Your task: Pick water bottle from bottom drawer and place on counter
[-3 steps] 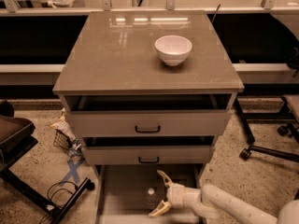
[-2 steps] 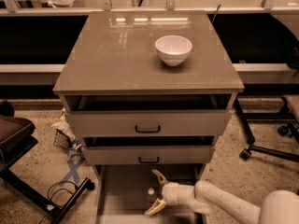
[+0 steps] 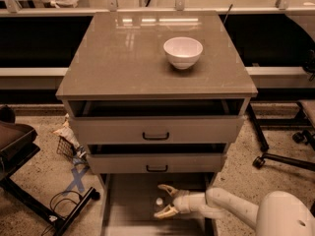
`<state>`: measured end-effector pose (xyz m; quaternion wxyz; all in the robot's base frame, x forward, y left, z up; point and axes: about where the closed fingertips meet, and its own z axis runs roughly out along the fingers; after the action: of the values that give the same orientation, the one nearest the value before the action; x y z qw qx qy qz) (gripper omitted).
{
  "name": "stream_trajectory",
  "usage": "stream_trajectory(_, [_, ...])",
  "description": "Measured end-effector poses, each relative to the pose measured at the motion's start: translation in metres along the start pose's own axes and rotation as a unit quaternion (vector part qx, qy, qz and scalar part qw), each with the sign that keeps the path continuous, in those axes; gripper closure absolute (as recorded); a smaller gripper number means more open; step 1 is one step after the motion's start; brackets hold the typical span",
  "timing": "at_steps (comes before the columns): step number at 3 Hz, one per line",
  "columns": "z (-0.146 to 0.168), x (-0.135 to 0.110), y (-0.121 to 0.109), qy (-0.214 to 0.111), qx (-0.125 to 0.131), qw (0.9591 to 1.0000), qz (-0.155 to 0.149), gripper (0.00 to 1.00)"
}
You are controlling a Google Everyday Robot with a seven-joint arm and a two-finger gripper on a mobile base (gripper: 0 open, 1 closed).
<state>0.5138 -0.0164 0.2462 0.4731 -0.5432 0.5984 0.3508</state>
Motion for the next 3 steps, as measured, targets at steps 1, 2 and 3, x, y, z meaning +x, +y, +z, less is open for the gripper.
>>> stream_trajectory(1, [-0.0120,0.0139,-0.0005,0.018,-0.003,0.9998,0.002,0.49])
stream_trajectory(2, [-0.0101,0.0134,0.0008,0.017,-0.004,0.9998,0.003,0.72])
stream_trajectory(3, [-0.0071,0.0126,0.0024,0.016,-0.006,0.9999,0.003,1.00])
